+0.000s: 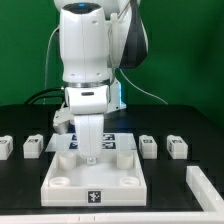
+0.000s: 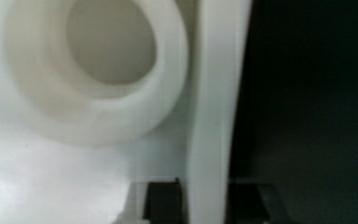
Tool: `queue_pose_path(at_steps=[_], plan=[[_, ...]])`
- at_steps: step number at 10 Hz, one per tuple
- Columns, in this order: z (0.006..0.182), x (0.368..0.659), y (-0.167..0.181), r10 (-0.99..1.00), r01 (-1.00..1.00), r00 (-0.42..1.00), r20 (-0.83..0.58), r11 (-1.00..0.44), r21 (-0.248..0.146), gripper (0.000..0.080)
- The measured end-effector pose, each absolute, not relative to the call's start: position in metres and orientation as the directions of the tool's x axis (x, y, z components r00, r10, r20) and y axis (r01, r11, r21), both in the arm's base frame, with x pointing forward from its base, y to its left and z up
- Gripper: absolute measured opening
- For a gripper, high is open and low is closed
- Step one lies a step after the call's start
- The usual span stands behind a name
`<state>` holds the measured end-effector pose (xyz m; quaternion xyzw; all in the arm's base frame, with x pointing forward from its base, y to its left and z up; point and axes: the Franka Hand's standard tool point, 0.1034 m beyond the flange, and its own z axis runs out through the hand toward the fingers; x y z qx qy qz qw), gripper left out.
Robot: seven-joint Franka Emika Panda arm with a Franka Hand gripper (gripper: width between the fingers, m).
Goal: Assemble one leg
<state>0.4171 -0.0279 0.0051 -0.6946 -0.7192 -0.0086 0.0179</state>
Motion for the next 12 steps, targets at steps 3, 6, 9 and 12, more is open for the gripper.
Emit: queue_pose_path(at_steps=[3,6,9,12], plan=[[0.005,0.417,-0.028,0.999,0.999,-0.029,0.037,0.029,-0.013,0.0058],[0.005,0.417,-0.028,0.999,1.000,-0.028,0.037,0.029,-0.013,0.0058],[0.005,0.419,-0.028,0.999,1.000,-0.021,0.038,0.021,-0.014,0.0058],[0.007,0.466,0.000,0.999,1.000,0.010,0.049,-0.010,0.000,0.0058]])
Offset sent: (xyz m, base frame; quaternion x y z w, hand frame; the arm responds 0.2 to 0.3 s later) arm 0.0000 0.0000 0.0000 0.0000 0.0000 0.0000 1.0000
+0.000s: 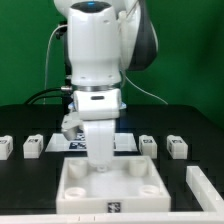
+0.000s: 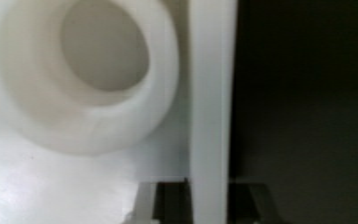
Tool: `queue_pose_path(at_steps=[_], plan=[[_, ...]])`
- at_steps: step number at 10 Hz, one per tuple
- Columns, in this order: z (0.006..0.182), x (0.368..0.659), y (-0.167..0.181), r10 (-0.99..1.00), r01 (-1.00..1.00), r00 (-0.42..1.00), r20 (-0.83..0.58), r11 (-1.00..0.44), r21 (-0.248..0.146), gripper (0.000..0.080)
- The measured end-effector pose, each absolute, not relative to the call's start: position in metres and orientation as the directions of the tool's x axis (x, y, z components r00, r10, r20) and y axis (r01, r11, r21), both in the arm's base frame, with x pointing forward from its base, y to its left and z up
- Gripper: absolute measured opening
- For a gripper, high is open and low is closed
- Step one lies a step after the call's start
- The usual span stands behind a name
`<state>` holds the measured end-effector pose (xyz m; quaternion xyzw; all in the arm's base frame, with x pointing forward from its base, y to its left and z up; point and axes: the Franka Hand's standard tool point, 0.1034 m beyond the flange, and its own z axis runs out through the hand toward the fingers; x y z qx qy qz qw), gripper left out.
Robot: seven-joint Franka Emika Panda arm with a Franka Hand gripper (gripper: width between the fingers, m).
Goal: Assemble one leg
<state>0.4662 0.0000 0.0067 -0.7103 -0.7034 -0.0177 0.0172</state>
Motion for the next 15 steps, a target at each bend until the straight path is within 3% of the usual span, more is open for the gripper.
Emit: queue_pose_path(at_steps=[1,5,11,12,13,14,15], plan=[[0.008,0.484,0.014,0.998,1.000,0.008,0.056,-0.009,0.020,0.0058],[0.006,0.490,0.050,0.998,0.999,0.042,0.054,-0.041,-0.017,0.0059],[0.006,0.490,0.053,0.996,0.997,0.073,0.047,-0.071,-0.032,0.0071],[0.006,0.490,0.053,0.996,0.997,0.073,0.047,-0.071,-0.032,0.0245],[0.006,0.490,0.052,0.996,0.997,0.073,0.047,-0.072,-0.032,0.0245],[0.006,0.490,0.052,0.996,0.997,0.073,0.047,-0.072,-0.032,0.0427],[0.006,0.490,0.052,0.996,0.997,0.074,0.047,-0.072,-0.032,0.0559]])
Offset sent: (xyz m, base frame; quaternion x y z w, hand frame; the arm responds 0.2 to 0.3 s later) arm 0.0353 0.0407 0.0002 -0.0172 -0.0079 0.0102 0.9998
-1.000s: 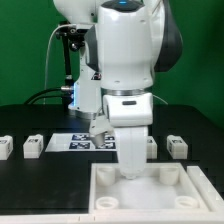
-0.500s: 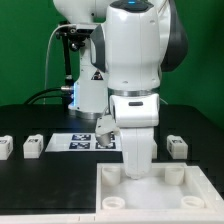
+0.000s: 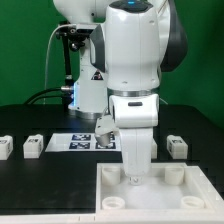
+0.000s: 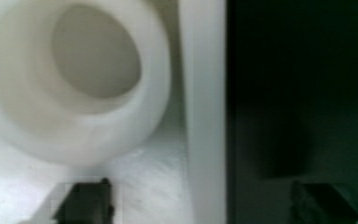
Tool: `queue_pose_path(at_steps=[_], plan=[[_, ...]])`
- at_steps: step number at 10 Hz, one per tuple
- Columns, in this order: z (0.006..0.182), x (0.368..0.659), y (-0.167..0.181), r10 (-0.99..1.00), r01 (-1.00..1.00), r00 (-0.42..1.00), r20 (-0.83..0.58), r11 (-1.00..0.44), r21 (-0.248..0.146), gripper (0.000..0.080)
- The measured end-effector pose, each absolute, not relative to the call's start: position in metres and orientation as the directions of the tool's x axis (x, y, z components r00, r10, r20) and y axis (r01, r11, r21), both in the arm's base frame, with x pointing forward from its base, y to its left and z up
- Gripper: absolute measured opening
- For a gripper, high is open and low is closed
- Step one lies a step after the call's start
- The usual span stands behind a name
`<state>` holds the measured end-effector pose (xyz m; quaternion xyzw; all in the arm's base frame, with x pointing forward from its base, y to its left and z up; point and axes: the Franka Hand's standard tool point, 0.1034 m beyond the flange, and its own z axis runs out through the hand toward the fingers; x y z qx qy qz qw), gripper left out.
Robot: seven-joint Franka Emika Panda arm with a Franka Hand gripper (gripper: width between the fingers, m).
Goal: Assemble one leg
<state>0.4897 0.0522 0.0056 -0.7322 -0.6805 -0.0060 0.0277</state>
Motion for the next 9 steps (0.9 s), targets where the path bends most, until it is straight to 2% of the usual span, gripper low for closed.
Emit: queue_pose_path(at_steps=[1,2,7,8,9], plan=[[0.006,0.490,0.052,0.996,0.997,0.074,0.047,-0.072,-0.032,0.0559],[0.006,0.490,0.052,0.996,0.997,0.074,0.047,-0.073,-0.032,0.0635],[0.006,0.490,0.052,0.996,0.997,0.075,0.047,-0.074,-0.032,0.0649],[0.009,0.491,0.053,0.995,0.996,0.083,0.046,-0.082,-0.030,0.0649],[0.030,0.492,0.060,0.991,0.991,0.130,0.031,-0.129,-0.033,0.0649]])
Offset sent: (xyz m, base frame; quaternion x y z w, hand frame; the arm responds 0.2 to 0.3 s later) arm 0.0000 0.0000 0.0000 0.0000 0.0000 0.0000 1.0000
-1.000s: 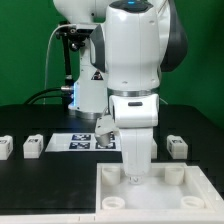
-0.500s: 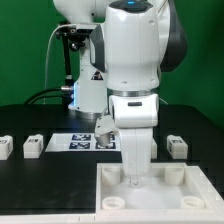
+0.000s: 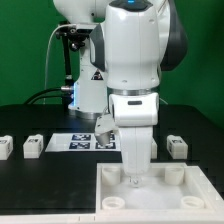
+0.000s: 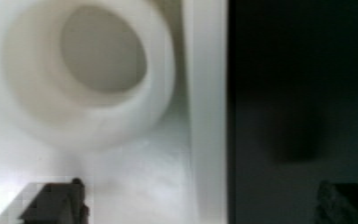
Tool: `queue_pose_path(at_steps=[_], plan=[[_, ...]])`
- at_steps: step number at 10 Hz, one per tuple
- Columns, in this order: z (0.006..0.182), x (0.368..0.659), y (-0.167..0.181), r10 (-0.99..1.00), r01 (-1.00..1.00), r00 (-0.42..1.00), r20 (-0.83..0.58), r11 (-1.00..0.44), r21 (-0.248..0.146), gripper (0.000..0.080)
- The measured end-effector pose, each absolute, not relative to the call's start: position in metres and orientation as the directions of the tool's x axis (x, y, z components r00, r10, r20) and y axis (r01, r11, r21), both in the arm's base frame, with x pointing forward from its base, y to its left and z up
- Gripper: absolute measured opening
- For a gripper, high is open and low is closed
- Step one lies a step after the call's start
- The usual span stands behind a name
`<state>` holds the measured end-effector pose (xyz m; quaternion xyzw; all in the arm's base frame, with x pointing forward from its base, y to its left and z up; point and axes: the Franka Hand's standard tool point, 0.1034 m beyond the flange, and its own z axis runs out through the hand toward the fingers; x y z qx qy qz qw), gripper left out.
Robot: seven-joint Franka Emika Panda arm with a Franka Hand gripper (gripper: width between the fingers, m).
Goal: Assemble one leg
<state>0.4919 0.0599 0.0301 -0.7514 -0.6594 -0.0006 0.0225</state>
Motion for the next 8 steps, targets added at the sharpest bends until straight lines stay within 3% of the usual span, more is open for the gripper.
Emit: queue_pose_path(at_steps=[2,3,5,8], plan=[[0.066,0.488,0.087,0.973,0.973,0.229,0.016,-0.229,-0.019,0.0649],[0.073,0.483,0.103,0.948,0.948,0.317,0.012,-0.317,-0.023,0.0649],[0.082,0.479,0.143,0.802,0.803,0.597,0.022,-0.596,-0.019,0.0649],[0.079,0.475,0.152,0.631,0.631,0.776,0.022,-0.775,-0.032,0.0649]])
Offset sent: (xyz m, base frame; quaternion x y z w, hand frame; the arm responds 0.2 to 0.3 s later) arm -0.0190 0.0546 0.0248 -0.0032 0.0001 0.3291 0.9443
